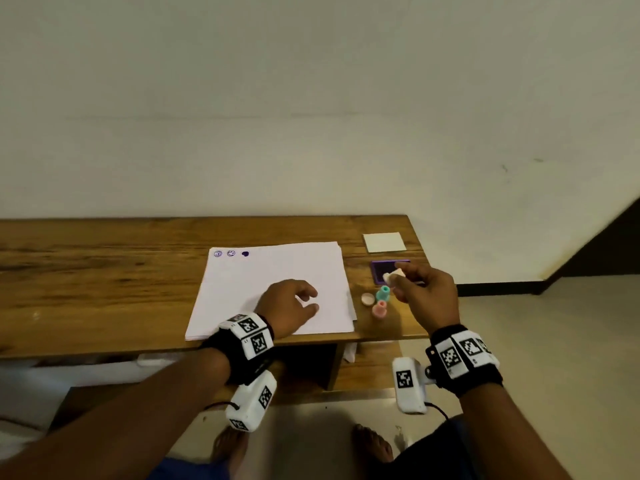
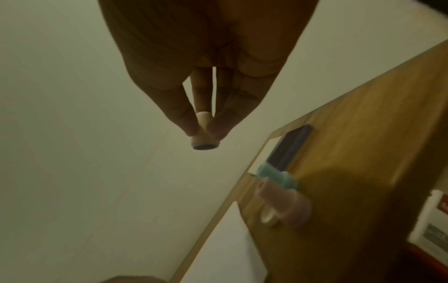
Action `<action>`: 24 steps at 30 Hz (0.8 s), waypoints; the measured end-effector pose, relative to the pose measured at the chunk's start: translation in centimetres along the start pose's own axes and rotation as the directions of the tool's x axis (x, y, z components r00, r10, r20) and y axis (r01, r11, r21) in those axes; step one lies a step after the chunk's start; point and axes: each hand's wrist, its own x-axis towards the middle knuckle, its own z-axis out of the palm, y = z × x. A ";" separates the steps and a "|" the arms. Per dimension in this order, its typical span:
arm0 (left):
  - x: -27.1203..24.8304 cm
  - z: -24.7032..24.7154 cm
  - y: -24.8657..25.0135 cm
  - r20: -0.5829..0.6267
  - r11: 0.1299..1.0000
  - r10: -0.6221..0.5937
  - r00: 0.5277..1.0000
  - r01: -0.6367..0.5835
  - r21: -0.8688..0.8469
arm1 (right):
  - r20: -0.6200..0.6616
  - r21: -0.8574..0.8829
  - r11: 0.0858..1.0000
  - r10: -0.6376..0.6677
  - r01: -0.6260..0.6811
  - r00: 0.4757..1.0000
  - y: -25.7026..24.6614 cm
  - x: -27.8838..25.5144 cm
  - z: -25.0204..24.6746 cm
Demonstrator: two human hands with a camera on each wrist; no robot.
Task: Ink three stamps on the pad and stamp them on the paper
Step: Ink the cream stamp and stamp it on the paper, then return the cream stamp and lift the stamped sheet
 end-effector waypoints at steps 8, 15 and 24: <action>2.7 6.9 3.7 0.050 0.985 0.116 0.992 -0.121 0.121 | -0.047 -0.013 1.000 0.014 -0.014 0.999 3.0 0.2 -2.0; 5.8 8.6 4.7 0.119 0.959 0.143 0.982 -0.168 0.230 | -0.020 -0.100 0.992 -0.078 0.076 0.997 3.1 1.2 -1.7; 5.7 8.1 5.7 0.066 0.962 0.175 0.982 -0.185 0.200 | -0.034 -0.113 0.989 -0.102 0.098 0.994 2.9 1.2 -1.3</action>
